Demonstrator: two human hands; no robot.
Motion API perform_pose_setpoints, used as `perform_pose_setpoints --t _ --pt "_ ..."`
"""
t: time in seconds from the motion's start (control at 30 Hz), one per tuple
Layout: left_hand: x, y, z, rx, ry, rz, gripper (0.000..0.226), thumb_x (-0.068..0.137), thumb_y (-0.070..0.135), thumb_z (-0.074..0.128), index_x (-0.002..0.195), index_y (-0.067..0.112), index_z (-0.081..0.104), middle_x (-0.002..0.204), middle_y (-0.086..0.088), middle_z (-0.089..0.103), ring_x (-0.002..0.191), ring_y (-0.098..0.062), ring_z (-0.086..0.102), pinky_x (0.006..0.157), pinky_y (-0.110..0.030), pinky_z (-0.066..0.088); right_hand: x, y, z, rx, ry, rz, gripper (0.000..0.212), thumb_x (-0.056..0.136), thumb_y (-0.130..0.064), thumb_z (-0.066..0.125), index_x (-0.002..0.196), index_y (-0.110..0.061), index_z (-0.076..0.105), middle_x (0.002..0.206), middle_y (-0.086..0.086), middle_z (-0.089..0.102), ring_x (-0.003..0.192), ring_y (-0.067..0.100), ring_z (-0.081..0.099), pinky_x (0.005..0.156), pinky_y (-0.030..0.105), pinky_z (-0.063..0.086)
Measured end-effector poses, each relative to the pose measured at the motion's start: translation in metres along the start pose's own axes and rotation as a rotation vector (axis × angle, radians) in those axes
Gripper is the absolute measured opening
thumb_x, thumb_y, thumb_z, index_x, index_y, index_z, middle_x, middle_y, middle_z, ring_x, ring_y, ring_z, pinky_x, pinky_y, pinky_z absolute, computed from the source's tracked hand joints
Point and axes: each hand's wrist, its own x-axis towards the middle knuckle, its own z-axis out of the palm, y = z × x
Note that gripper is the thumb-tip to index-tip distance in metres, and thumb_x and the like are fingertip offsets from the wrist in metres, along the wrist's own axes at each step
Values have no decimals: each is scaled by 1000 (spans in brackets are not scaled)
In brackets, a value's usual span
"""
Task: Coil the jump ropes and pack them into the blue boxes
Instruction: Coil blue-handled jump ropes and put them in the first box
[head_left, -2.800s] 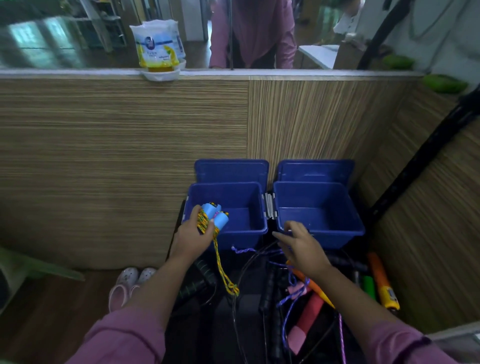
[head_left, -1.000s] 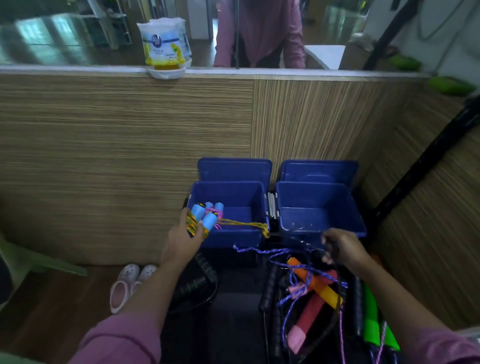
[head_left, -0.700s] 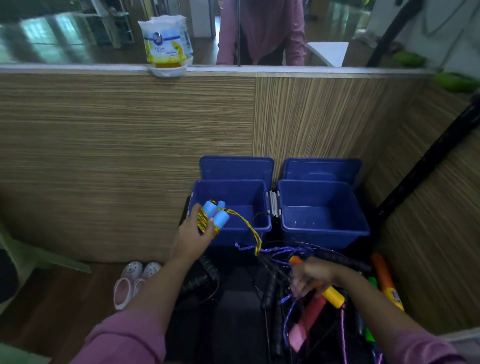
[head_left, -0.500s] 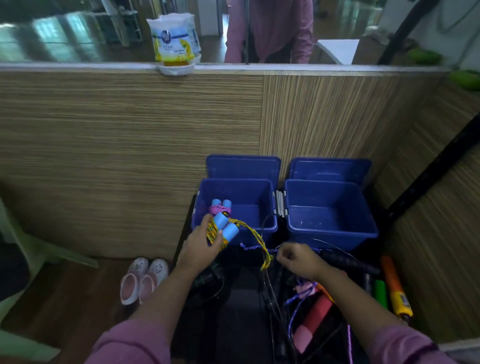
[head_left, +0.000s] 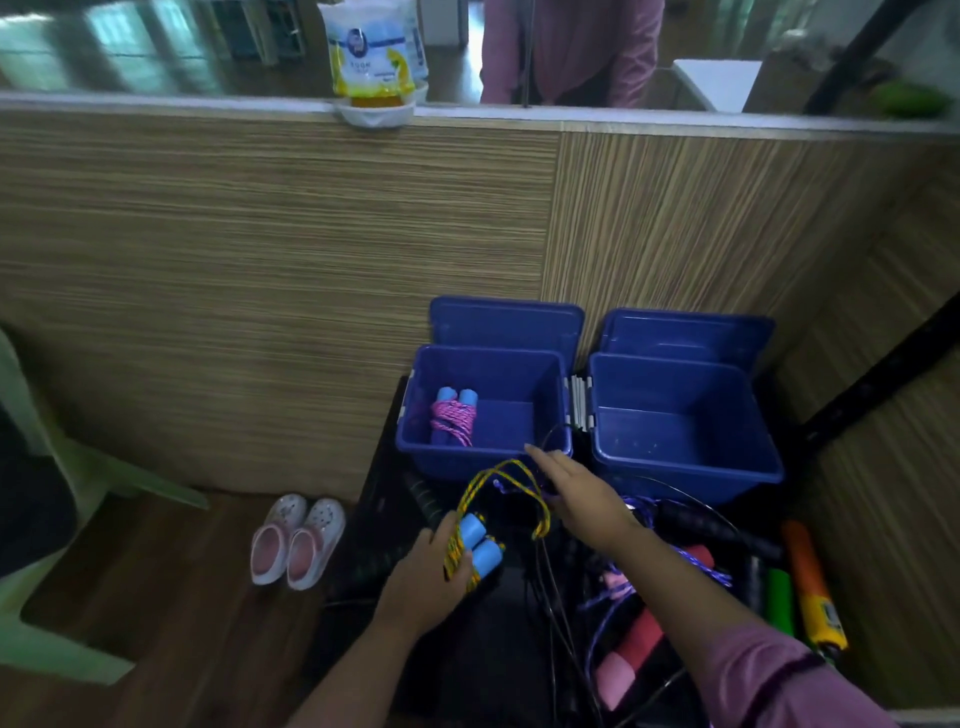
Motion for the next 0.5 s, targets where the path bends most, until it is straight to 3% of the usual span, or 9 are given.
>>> perform_pose_setpoints --t 0.1,0.2,0.27,0.33,0.4,0.5 --pt "-7 -14 15 155 -145 -17 79 81 67 21 151 31 17 139 -7 40 116 -32 55 93 -39 46 -2 -1 0 -246 74 -116 65 58 -11 78 119 -27 62 123 2 45 98 26 59 64 35 55" --pt "-10 -20 25 332 -103 -10 66 92 57 25 151 30 17 134 -3 45 107 -32 56 86 -43 48 -3 -2 -4 -414 84 -116 42 47 -22 87 84 -32 70 118 3 59 89 22 64 56 31 52" --pt "-9 -21 30 451 24 79 62 85 52 33 140 25 40 111 -3 61 90 -31 61 70 -49 50 -3 0 -6 -425 71 -149 28 57 -23 84 81 -29 71 111 3 63 89 23 64 57 32 50" --pt "-7 -18 29 534 170 166 55 72 47 54 120 21 62 102 -2 66 88 -29 62 70 -56 49 -3 0 -14 -370 61 -141 18 69 -25 76 86 -23 72 100 3 60 88 26 62 62 34 48" --pt "0 -3 22 506 244 181 60 58 43 71 113 18 68 108 -1 65 93 -24 64 78 -59 48 -4 -3 -21 -335 48 -90 21 76 -31 70 94 -22 73 95 3 57 92 27 58 70 35 43" --pt "9 46 16 238 331 310 51 71 54 57 111 23 63 107 7 64 98 -15 61 87 -43 44 -4 -8 -29 -363 14 -44 27 83 -39 60 103 -25 72 101 2 58 102 25 55 83 33 36"
